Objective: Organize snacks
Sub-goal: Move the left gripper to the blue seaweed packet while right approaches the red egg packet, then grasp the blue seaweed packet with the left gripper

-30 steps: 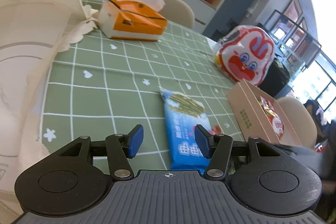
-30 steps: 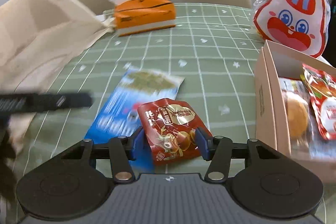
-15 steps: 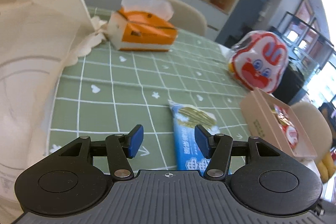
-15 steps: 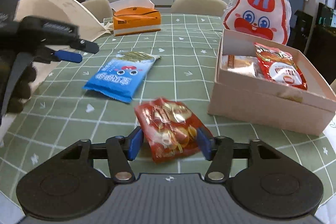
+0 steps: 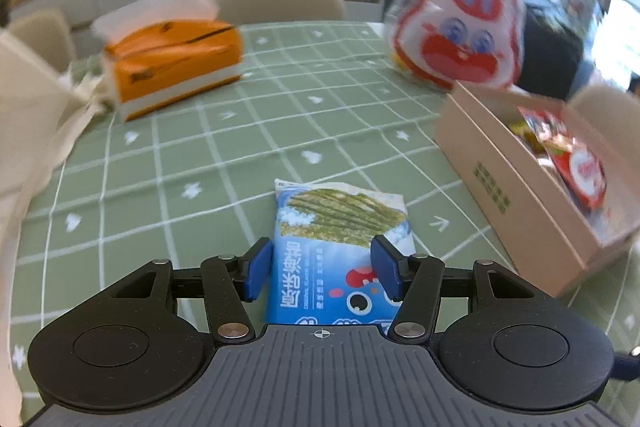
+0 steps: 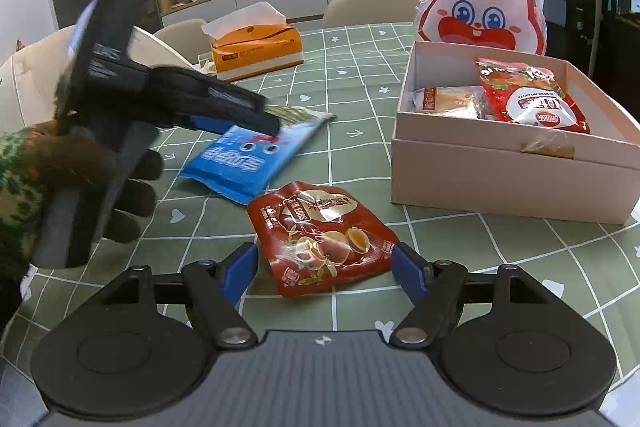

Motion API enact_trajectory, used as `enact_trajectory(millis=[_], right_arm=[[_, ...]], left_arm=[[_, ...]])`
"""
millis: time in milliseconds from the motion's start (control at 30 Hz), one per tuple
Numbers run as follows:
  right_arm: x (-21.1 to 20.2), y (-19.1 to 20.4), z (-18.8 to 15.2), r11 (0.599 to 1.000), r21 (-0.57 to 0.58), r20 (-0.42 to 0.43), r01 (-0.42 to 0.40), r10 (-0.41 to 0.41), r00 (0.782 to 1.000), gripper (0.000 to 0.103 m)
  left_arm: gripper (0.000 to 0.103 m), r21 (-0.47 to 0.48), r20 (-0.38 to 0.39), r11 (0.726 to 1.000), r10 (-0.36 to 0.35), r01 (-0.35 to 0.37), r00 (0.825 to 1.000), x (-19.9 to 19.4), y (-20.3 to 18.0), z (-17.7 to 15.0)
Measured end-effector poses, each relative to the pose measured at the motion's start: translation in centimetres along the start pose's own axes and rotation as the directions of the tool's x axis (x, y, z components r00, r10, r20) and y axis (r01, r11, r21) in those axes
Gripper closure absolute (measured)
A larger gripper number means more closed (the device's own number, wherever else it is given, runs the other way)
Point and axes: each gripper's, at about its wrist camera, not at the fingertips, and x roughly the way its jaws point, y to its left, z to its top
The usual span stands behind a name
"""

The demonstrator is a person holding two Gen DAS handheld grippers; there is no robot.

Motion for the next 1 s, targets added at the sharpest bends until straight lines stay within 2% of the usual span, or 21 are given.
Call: enact_trajectory(millis=[200,467,667,800,900,1000], right_arm=[[0.0,-0.1,0.0,1.000,0.007,-0.003,-0.010,0.010,1.000,0.026],[0.0,-0.3,0.1,1.000,0.023,0.001,-0.008,0.008,1.000,0.026],[-0.1,-0.3,0.0,1.000,0.029,0.003,-0.004,0.004,1.000,0.026],[-0.4,-0.5,-0.1,0.999,0.043,0.005,0.007,-0.007,1.000,0.026],[-0.8,-1.0,-0.3,0.998,0.066,0.011,0.010,-0.011,1.000,0.026],[-1.3,-1.8,-0.5,0.995,0.096,0.019,0.017,-0.019,1.000,0.026]], left_arm=[[0.042,0.115,0.026,0.993,0.015,-0.018,1.000,-0.3,-2.1,-0.6],[0.046,0.271,0.043,0.962,0.001,-0.013,0.999,-3.9,-1.4,-3.5],[0.046,0.312,0.031,0.950,-0.008,-0.002,1.000,-7.4,0.4,-5.8],[0.047,0.262,0.023,0.965,-0.001,-0.005,1.000,-8.3,1.2,-5.5],[0.048,0.224,0.054,0.973,-0.060,0.046,0.997,-9.2,0.8,-5.0],[0.046,0.290,0.017,0.951,-0.119,0.109,0.993,-9.2,-1.1,-5.0]])
